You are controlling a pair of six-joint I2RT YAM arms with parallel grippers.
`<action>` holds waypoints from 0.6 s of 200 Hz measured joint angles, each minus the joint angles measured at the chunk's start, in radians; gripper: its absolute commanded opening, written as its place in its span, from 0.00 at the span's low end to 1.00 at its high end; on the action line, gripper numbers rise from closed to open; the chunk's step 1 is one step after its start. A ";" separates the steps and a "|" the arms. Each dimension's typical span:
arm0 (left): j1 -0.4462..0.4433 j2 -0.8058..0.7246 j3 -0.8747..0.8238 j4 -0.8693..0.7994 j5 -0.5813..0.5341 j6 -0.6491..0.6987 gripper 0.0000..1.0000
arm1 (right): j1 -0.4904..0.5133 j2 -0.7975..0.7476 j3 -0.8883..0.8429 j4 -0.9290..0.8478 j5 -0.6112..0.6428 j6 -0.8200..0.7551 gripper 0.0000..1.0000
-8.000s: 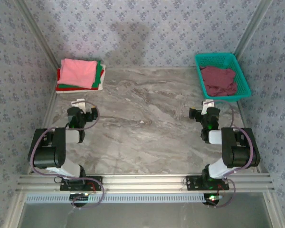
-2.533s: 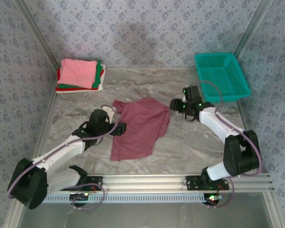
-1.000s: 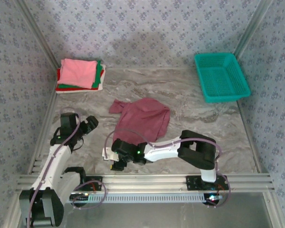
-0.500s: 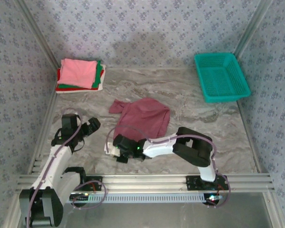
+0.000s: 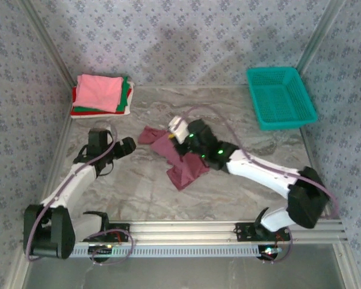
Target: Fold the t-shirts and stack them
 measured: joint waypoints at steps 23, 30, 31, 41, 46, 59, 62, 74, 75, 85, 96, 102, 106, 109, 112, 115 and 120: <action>-0.021 0.077 0.037 0.056 -0.007 0.018 0.91 | -0.108 -0.093 -0.034 -0.033 0.001 0.035 0.00; -0.029 0.109 0.052 0.069 -0.008 0.025 0.90 | -0.136 -0.116 -0.045 -0.044 -0.003 0.044 0.00; -0.029 0.113 0.054 0.070 -0.008 0.026 0.90 | -0.142 -0.120 -0.048 -0.047 -0.003 0.045 0.00; -0.043 0.167 0.084 0.077 -0.012 0.039 0.90 | -0.182 -0.150 -0.068 -0.068 0.000 0.057 0.00; -0.050 0.195 0.101 0.081 -0.016 0.047 0.90 | -0.202 -0.163 -0.078 -0.079 0.004 0.060 0.00; -0.070 0.267 0.150 0.087 -0.023 0.067 0.89 | -0.250 -0.193 -0.101 -0.108 0.022 0.074 0.00; -0.075 0.283 0.162 0.087 -0.027 0.073 0.89 | -0.262 -0.200 -0.108 -0.113 0.028 0.079 0.00; -0.095 0.343 0.208 0.088 -0.035 0.089 0.89 | -0.315 -0.234 -0.139 -0.138 0.055 0.109 0.00; -0.096 0.346 0.211 0.087 -0.037 0.091 0.89 | -0.318 -0.235 -0.141 -0.140 0.055 0.111 0.00; -0.109 0.395 0.252 0.089 -0.045 0.101 0.88 | -0.375 -0.271 -0.172 -0.160 0.077 0.140 0.00; -0.123 0.439 0.290 0.093 -0.051 0.115 0.88 | -0.451 -0.321 -0.216 -0.177 0.090 0.177 0.00; -0.129 0.461 0.306 0.097 -0.054 0.121 0.88 | -0.492 -0.351 -0.237 -0.188 0.098 0.195 0.00; -0.132 0.475 0.315 0.098 -0.056 0.124 0.88 | -0.516 -0.370 -0.249 -0.196 0.102 0.205 0.00; -0.136 0.486 0.323 0.099 -0.057 0.127 0.88 | -0.541 -0.388 -0.261 -0.203 0.105 0.215 0.00; -0.138 0.500 0.332 0.100 -0.057 0.131 0.88 | -0.558 -0.401 -0.268 -0.208 0.108 0.220 0.00; -0.141 0.512 0.341 0.099 -0.057 0.134 0.88 | -0.575 -0.414 -0.274 -0.212 0.108 0.227 0.00; -0.144 0.533 0.356 0.098 -0.057 0.136 0.86 | -0.600 -0.435 -0.284 -0.220 0.108 0.238 0.00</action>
